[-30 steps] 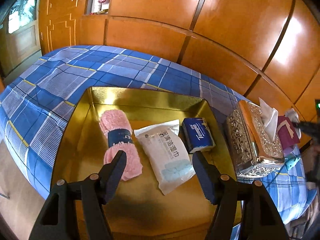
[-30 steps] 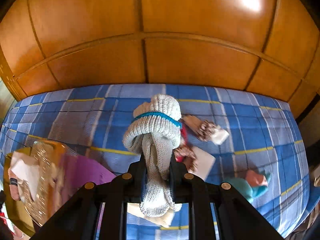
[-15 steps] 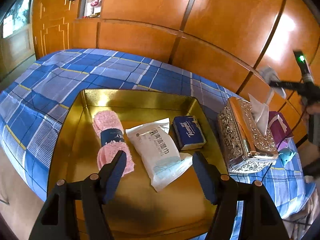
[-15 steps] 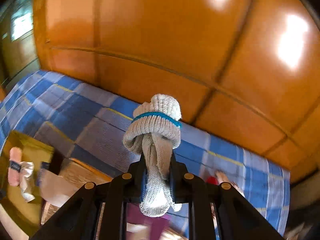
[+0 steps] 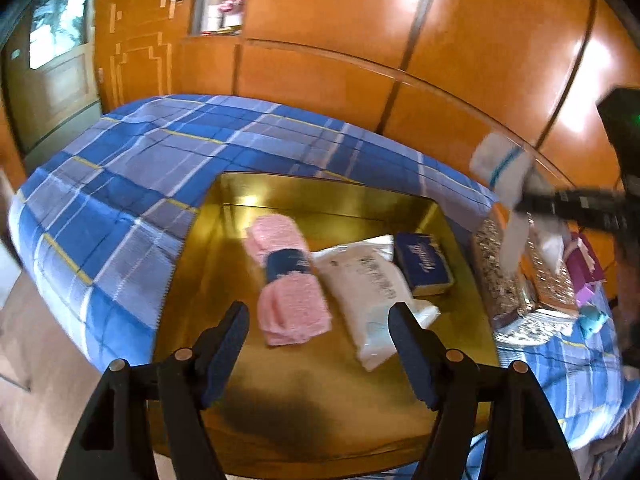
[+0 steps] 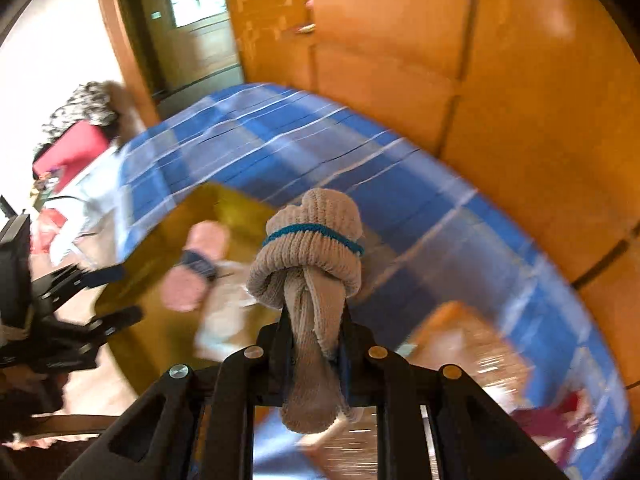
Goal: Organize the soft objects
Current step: 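Carry the white sock with the right tool into the gold tray and release it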
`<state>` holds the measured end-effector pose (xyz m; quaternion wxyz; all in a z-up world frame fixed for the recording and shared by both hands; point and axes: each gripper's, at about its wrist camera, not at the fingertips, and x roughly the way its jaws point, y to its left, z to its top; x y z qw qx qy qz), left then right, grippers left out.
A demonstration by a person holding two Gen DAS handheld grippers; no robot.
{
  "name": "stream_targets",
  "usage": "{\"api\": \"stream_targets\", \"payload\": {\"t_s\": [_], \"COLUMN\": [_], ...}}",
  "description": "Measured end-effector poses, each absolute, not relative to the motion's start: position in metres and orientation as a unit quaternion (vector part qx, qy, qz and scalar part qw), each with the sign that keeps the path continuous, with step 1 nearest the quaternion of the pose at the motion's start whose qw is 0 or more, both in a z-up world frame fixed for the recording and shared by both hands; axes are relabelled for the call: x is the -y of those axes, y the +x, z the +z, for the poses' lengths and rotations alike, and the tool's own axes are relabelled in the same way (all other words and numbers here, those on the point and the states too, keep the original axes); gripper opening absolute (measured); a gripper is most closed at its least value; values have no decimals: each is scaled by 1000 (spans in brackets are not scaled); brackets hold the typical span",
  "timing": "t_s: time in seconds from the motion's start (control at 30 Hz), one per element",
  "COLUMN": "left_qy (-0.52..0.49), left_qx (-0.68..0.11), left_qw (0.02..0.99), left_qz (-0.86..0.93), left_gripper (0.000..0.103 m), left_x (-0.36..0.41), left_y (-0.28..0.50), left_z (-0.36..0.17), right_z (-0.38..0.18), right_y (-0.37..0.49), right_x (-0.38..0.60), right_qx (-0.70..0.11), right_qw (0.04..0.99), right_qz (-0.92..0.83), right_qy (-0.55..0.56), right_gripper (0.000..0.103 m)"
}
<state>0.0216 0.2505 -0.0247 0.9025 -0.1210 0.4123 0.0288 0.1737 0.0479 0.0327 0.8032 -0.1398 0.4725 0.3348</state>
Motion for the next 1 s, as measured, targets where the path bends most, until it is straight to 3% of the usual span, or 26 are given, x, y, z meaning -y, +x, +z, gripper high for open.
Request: {"api": "stream_targets", "payload": {"t_s": [0.33,0.63,1.0], "left_qy": [-105,-71,-58], "left_qx": [-398,-369,-368], "left_qw": [904,916,920], "left_qz": [120,139,122], "left_gripper": [75,79,81], "left_x": [-283,-271,-252], "left_y": [6,-3,-2], "left_z": [-25,-14,-13], "right_z": [-20,-60,-68], "right_y": [133,92,131], "right_x": [-93,-123,-126], "right_qx": [-494,-506,-466], "right_qw": [782,754,815], "right_qz": [363,367,264], "right_qy": [-111,-202,-219], "right_gripper": [16,16,18]}}
